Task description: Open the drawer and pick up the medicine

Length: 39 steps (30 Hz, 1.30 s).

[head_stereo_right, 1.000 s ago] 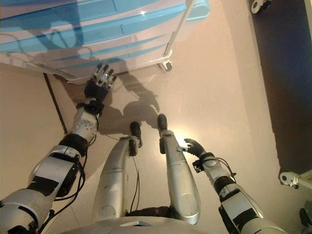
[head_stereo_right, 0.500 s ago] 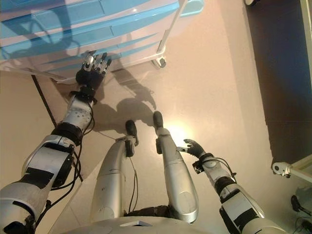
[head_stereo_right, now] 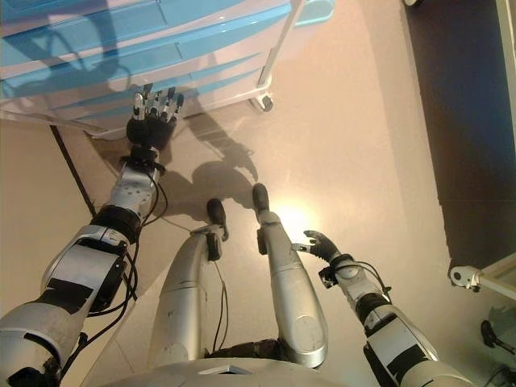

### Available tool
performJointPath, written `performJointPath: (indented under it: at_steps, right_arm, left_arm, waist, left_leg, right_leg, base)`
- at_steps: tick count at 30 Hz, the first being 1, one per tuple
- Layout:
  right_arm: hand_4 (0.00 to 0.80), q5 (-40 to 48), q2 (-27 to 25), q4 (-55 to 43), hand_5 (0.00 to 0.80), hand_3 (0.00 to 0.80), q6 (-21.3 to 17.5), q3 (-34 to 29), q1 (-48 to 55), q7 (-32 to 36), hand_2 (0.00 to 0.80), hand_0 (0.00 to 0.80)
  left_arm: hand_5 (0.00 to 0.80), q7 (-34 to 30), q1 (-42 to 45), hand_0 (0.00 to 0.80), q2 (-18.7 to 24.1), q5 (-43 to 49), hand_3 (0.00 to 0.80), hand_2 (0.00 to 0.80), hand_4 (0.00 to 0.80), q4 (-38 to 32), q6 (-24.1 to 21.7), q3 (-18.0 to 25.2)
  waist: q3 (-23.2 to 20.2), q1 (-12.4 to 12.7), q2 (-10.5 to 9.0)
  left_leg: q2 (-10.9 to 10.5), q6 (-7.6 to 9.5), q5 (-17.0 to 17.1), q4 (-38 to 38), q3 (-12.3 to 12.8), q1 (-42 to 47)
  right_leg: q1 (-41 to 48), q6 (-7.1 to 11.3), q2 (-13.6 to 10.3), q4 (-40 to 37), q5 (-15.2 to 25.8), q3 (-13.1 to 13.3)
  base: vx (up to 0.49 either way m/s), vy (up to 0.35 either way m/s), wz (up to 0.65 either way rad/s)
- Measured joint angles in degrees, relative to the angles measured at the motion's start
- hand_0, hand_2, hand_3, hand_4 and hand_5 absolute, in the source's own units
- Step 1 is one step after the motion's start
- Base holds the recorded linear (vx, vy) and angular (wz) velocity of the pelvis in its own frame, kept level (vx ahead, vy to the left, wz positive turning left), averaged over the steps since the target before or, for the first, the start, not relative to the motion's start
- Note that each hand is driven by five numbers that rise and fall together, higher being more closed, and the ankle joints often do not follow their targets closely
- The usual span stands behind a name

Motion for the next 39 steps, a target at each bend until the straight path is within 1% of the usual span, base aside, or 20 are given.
performJointPath:
  at_steps: [4,7,11,15,18,23,30,34,39]
  right_arm:
    - [0.000,0.0,0.0,-0.1,0.000,0.000,1.0,0.0,0.0,0.1,0.000,0.000]
    - [0.000,-0.1,0.0,-0.1,0.000,0.000,1.3,0.1,0.0,0.1,0.000,0.000]
    - [0.000,-0.1,-0.1,-0.1,0.000,0.000,1.7,0.1,0.0,0.1,0.000,0.000]
    - [0.000,-0.1,-0.1,-0.3,0.000,0.000,2.1,0.1,0.0,0.0,0.000,0.000]
    - [0.000,-0.2,-0.1,-0.3,0.000,0.000,2.2,0.1,0.0,0.0,0.000,0.000]
    - [0.000,-0.2,-0.4,-0.3,0.000,0.000,2.6,0.0,-0.1,-0.1,0.000,0.000]
    - [0.000,-0.3,-0.6,-0.5,0.000,0.000,3.3,0.0,-0.2,-0.1,0.000,0.000]
    - [0.000,-0.4,-1.0,-0.5,0.000,0.000,3.4,0.0,-0.2,0.0,0.000,0.000]
    - [0.000,-0.7,-1.9,-1.0,0.000,0.000,3.6,-0.1,-0.2,-0.1,0.000,0.000]
  left_arm:
    - [0.000,2.7,0.0,0.000,1.8,5.3,0.000,0.000,0.000,0.0,1.9,-0.3]
    - [0.000,3.2,-0.1,0.000,3.5,9.2,0.000,0.000,0.000,0.0,3.3,-0.8]
    - [0.000,3.7,-1.5,0.000,4.5,13.6,0.000,0.000,0.000,0.0,6.3,-1.4]
    - [0.000,4.1,-3.1,0.000,4.4,15.9,0.000,0.000,0.000,0.0,9.9,-3.6]
    - [0.000,4.1,-3.1,0.000,4.1,16.3,0.000,0.000,0.000,0.1,11.4,-4.1]
    - [0.000,4.2,-1.6,0.000,2.8,18.1,0.000,0.000,0.000,0.2,12.5,-4.4]
    - [0.000,4.0,0.9,0.000,1.7,20.2,0.000,0.000,0.000,0.6,12.9,-5.2]
    - [0.000,1.2,1.4,0.000,1.6,20.1,0.000,0.000,0.000,0.3,12.8,-5.3]
    - [0.000,-9.9,4.7,0.000,1.3,17.1,0.000,0.000,0.000,-8.0,12.5,-5.3]
  waist:
    - [0.0,0.3,0.00]
    - [0.0,0.5,0.00]
    - [0.0,0.7,0.00]
    - [0.0,0.6,0.00]
    - [0.0,0.7,0.01]
    - [0.0,0.9,0.03]
    - [0.0,1.6,0.10]
    - [0.1,2.1,0.19]
    - [0.2,2.6,0.41]
  left_leg:
    - [-0.1,-0.08,0.2,-1.0,0.0,1.1]
    - [-0.1,-0.34,0.6,-1.9,0.0,1.5]
    - [-0.2,-0.63,1.1,-2.8,-0.2,1.6]
    - [-0.3,-0.72,1.4,-3.5,-0.2,1.8]
    - [-0.3,-0.81,1.5,-3.7,-0.2,1.9]
    - [-1.0,-1.06,2.2,-5.5,0.0,2.8]
    - [-1.0,-1.27,2.1,-5.6,0.1,2.8]
    - [-1.0,-1.33,2.2,-5.8,0.2,2.8]
    - [-1.5,-1.39,2.8,-6.7,0.3,2.8]
  right_leg:
    - [1.1,-0.01,-0.1,-0.9,0.0,0.0]
    - [1.5,-0.18,-0.1,-1.8,0.3,-0.4]
    - [1.6,-0.49,-0.1,-2.7,0.7,-0.8]
    - [1.6,-0.55,-0.1,-2.9,0.7,-0.8]
    - [1.6,-0.56,-0.2,-2.9,0.7,-0.7]
    - [1.6,-0.58,-0.7,-2.9,0.7,-0.7]
    - [1.5,-0.59,-0.9,-2.9,0.7,-0.7]
    - [1.3,-0.59,-0.9,-2.9,0.7,-0.7]
    - [0.9,-0.60,-1.2,-2.9,0.7,-0.7]
  base:
    - [-0.030,-0.003,0.02]
    - [-0.011,-0.005,0.00]
    - [-0.005,-0.002,0.01]
    - [0.000,0.000,0.00]
    - [0.000,0.000,0.00]
    - [0.004,0.011,0.02]
    - [0.000,0.000,0.00]
    - [0.000,0.000,0.00]
    - [0.000,0.000,0.00]
